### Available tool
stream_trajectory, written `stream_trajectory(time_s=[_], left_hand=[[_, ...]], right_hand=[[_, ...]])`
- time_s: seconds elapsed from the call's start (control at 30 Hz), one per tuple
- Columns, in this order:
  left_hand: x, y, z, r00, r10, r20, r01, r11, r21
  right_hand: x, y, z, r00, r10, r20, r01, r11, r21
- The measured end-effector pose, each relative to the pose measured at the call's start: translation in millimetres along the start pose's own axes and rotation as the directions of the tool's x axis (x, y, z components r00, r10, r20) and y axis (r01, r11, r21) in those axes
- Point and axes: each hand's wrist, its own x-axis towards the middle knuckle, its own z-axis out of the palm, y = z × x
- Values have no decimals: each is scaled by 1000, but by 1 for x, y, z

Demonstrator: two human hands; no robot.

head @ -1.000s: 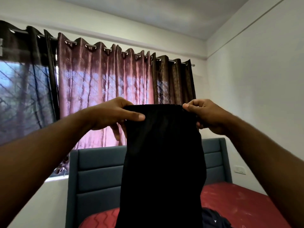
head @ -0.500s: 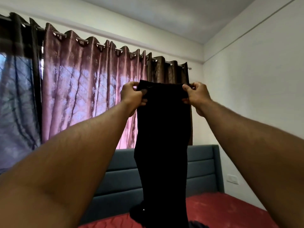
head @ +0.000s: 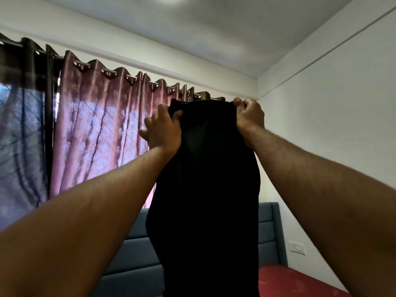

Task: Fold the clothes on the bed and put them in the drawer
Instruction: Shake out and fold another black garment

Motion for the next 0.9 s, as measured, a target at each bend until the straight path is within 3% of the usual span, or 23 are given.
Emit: stream_trajectory(time_s=[0.1, 0.2, 0.27, 0.37, 0.5, 0.57, 0.67, 0.8, 0.9], left_hand=[[7, 2, -8, 978, -19, 206, 116, 876, -468], [11, -6, -11, 907, -11, 421, 299, 721, -626], [7, -12, -8, 822, -14, 569, 439, 652, -618], [-8, -27, 7, 697, -22, 716, 558, 643, -524], [-42, -59, 57, 632, -106, 767, 524, 788, -323], [-62, -71, 85, 615, -164, 771, 530, 810, -250], [-81, -88, 131, 646, -205, 736, 547, 797, -258], [-62, -88, 164, 759, -167, 629, 560, 661, -500], [-30, -72, 161, 828, -121, 548, 509, 573, -642]], right_hand=[[3, -7, -3, 1000, -16, 9, 16, 1000, -14], [4, 0, -8, 999, 34, 33, -30, 994, -104], [0, 16, -10, 996, 67, 58, -57, 985, -160], [-10, 57, -6, 988, 121, 95, -98, 971, -219], [-31, 135, 5, 957, 239, 167, -184, 939, -291], [-44, 169, 13, 939, 285, 193, -218, 926, -308], [-48, 207, 27, 938, 299, 175, -238, 923, -301], [-18, 202, 43, 972, 235, 11, -229, 957, -179], [10, 177, 47, 987, 135, -83, -135, 991, 6]])
